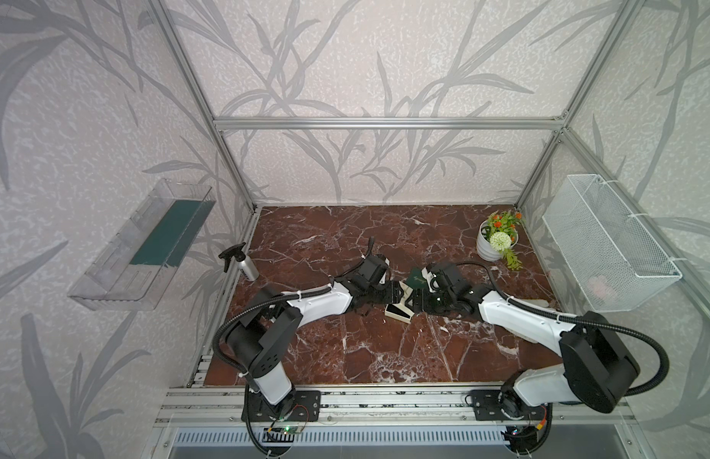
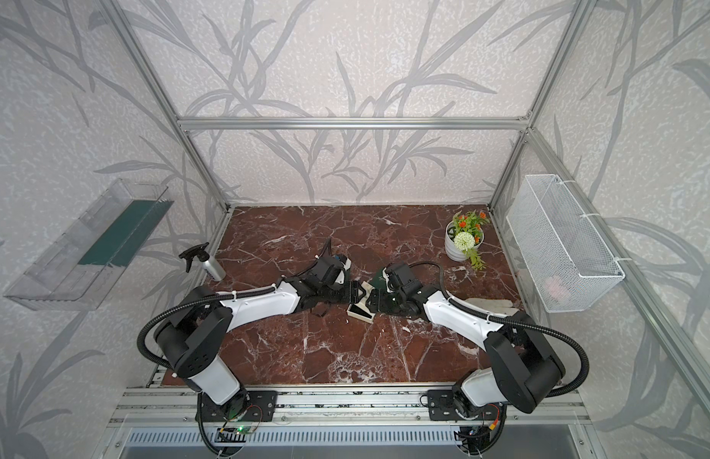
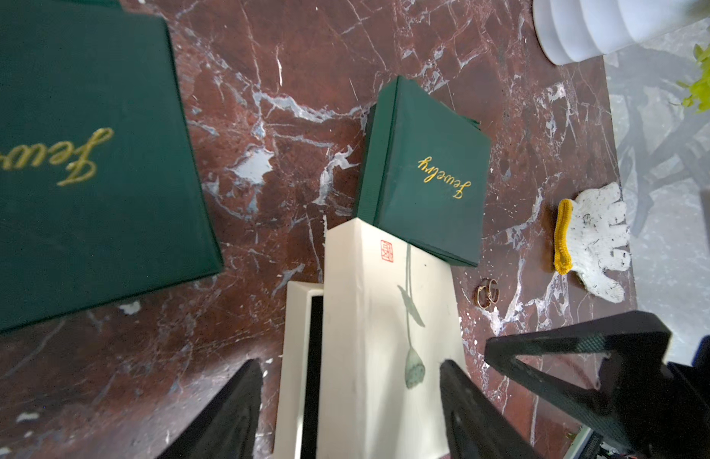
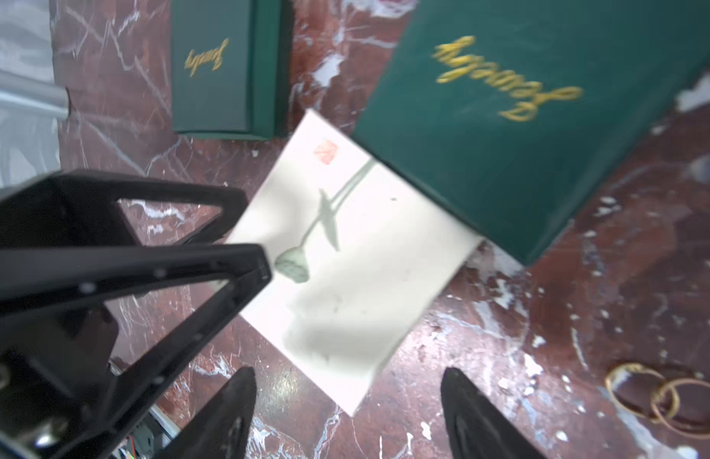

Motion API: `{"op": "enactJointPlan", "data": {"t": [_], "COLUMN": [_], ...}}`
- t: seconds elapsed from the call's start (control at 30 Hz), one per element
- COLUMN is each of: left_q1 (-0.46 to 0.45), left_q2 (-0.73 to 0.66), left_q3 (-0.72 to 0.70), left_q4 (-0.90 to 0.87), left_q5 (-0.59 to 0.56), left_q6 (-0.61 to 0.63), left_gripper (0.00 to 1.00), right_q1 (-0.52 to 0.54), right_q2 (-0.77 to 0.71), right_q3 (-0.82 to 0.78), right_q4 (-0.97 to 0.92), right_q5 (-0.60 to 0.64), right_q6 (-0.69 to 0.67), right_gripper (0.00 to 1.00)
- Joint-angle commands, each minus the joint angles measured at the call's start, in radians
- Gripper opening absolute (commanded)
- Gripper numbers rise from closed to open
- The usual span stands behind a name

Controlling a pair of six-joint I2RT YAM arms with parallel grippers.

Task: Take the rings out of the lift-off lid box
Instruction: Adjust the lid on the jewelry box.

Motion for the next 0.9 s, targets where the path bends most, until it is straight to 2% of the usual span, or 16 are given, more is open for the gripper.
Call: {"op": "enactJointPlan", "data": {"t": [0.0, 0.43, 0.87], "left_q1": [-0.007, -0.011, -0.012], "left_q2": [-0.001, -0.029, -0.055], "left_q3": [0.015, -0.031, -0.065], "left_q4": [-0.001, -0.009, -0.021], "left_q5": [-0.001, -0.020, -0.035], "left_q6": [-0.005, -0.009, -0.008], "left_gripper": [0.66, 0.60, 0.57], "right_q1": [-0.023, -0.045, -0.013], "right_q2": [-0.027, 0.053, 0.091], "right_q3": [-0.029, -0.057, -0.013], "right_q4": [0.085, 0.199, 0.152], "right_q5": [-0.043, -0.081, -0.047], "right_q6": [0.071, 0.129, 0.094], "right_gripper": [0.71, 0.67, 0.65]}}
